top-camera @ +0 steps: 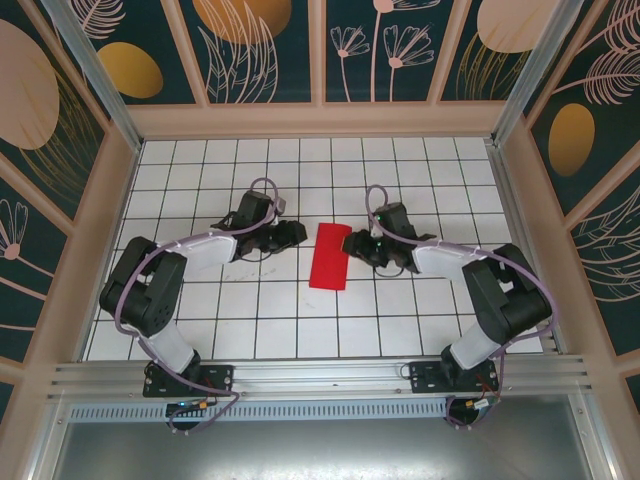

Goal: Fold a paper plane with a square sheet of paper (pick it up from the middle)
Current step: First fold in half a square sheet of paper at the center of the table.

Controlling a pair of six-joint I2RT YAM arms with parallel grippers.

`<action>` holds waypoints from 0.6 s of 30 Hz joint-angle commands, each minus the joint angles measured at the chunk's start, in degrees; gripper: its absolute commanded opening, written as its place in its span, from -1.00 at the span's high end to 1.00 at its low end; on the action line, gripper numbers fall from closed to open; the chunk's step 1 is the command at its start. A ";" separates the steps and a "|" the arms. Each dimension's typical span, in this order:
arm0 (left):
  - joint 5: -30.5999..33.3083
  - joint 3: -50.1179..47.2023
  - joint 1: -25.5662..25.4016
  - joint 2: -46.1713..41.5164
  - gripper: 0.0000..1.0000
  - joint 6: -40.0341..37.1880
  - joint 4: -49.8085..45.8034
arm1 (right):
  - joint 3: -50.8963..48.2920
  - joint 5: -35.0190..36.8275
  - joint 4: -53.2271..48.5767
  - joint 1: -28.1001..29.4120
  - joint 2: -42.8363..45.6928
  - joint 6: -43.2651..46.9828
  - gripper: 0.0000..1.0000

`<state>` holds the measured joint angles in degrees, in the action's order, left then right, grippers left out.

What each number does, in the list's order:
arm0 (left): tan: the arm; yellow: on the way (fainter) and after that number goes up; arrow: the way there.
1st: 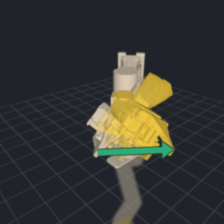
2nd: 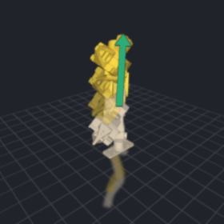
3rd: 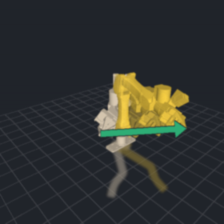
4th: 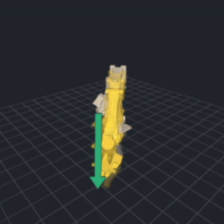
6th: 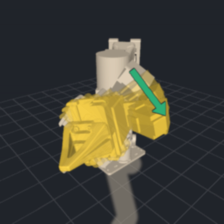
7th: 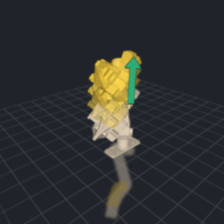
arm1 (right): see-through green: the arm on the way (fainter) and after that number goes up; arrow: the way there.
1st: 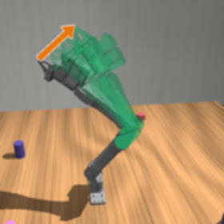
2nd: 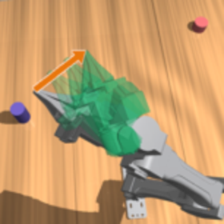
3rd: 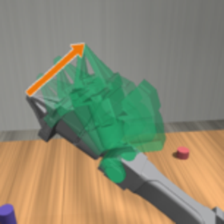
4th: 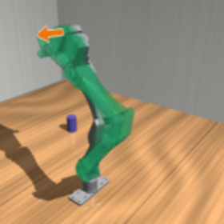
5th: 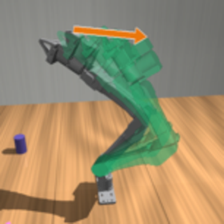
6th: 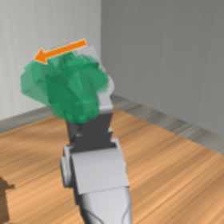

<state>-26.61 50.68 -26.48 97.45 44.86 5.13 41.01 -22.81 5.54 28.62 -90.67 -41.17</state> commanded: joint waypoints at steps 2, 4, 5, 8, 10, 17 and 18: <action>-5.54 0.51 -0.06 3.24 0.03 1.48 4.89 | -5.63 -0.24 9.42 0.60 2.49 -8.12 0.08; -7.54 0.89 -0.06 4.50 -0.01 2.15 6.28 | -6.66 -1.07 11.94 0.68 2.37 -9.34 0.07; -8.31 1.02 -0.06 5.01 -0.02 2.43 6.86 | -6.90 -1.19 12.73 0.86 2.39 -9.76 0.07; -8.80 1.54 -0.06 5.92 -0.04 2.42 6.93 | -6.62 -1.85 13.58 1.09 2.02 -10.12 0.08; -8.92 1.72 -0.04 6.46 -0.04 2.60 7.09 | -6.10 -1.99 13.44 1.17 1.83 -9.98 0.09; -10.22 2.37 -0.05 7.70 -0.07 2.29 6.74 | -3.92 -2.96 13.42 1.35 -0.70 -9.46 0.11; -10.34 2.43 -0.05 7.84 -0.07 2.33 6.75 | -3.59 -3.18 13.47 1.35 -1.06 -9.53 0.12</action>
<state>-35.35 51.77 -26.37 104.09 46.83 10.50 35.51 -24.29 16.80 29.41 -90.41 -50.13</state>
